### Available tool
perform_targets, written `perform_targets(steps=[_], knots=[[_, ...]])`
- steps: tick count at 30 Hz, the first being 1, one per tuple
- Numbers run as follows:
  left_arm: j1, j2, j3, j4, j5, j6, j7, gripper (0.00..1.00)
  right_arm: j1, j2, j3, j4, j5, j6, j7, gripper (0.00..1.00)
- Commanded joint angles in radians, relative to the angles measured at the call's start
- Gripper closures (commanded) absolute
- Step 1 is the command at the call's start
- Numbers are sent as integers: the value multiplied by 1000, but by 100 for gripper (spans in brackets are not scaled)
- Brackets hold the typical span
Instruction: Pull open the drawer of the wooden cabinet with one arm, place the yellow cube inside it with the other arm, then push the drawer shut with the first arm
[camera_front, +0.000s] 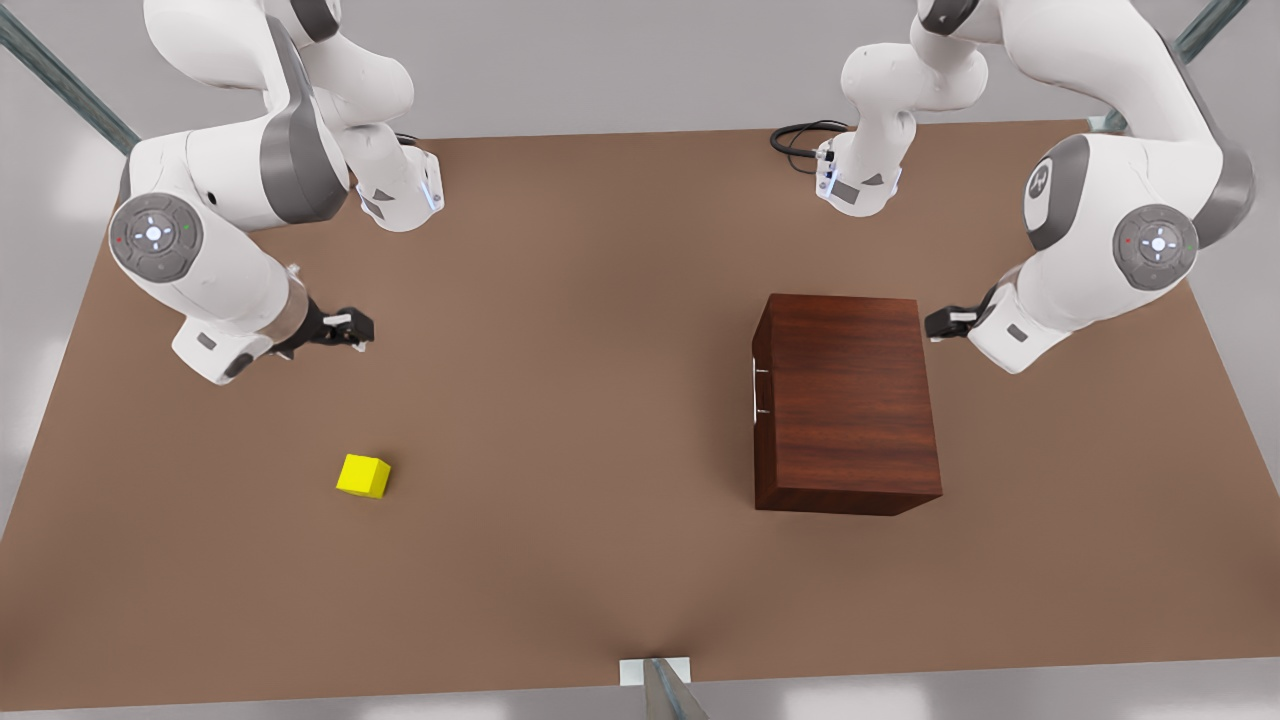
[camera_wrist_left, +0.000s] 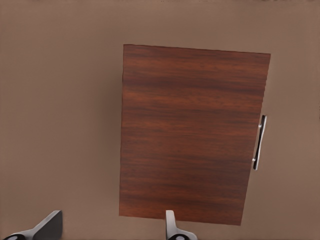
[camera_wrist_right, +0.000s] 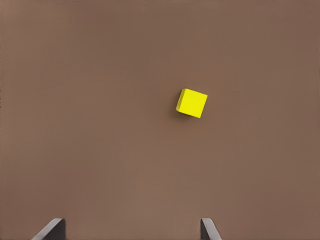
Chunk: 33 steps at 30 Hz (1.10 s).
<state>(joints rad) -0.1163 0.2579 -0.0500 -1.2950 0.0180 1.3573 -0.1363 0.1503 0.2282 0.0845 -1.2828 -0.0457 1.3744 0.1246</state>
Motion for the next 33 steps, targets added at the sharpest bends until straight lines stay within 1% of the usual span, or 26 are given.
perform_targets(steps=[1, 2, 3, 7, 8, 10, 12, 15, 20, 21, 22, 24, 28, 31, 33], knots=[[0, 0, -1, -3, 13, 102, 156, 0, 0, -1, 0, 0, 0, 72, 96, 0], [-5, 15, -24, 8, 23, 91, 139, 0, 0, -1, 0, 0, 0, 74, 96, 0], [-54, 17, -22, 11, 33, 88, 74, 0, 0, -1, 1, 0, 0, 74, 95, 0], [-345, 130, -22, 13, 74, 98, -566, 0, -1, -3, 1, 0, 0, 72, 96, 0], [-402, 162, -21, 13, 88, 108, -644, 0, 0, -3, 0, -1, 0, 72, 96, 0], [-448, 198, -21, 13, 97, 138, -729, 0, 0, 0, 0, -1, 0, 77, 96, 0], [-456, 221, -22, 11, 138, 152, -778, 0, 0, 3, 0, -1, -2, 83, 96, 0], [-454, 264, -22, 2, 140, 249, -826, 0, -1, 3, 0, -1, 0, 78, 96, 0], [-480, 331, -21, -3, 184, 298, -829, 1, -11, 5, 1, -1, 0, 77, 95, 0], [-482, 337, -21, -3, 187, 309, -835, 22, -11, 5, 0, -1, 0, 77, 93, 0], [-482, 346, -21, -3, 191, 309, -835, 27, -11, 5, 1, -1, 0, 77, 93, 0], [-483, 376, -21, -6, 214, 318, -836, 29, -12, 5, 1, -1, 0, 74, 93, 0], [-483, 388, -21, -29, 221, 339, -835, 29, -6, 6, 4, -15, 0, 92, 99, 0], [-480, 389, -19, -41, 221, 350, -829, 29, 2, 62, 6, -76, 1, 227, 106, 0], [-480, 389, -19, -55, 221, 359, -824, 29, 5, 138, 6, -105, 0, 345, 106, 0]])
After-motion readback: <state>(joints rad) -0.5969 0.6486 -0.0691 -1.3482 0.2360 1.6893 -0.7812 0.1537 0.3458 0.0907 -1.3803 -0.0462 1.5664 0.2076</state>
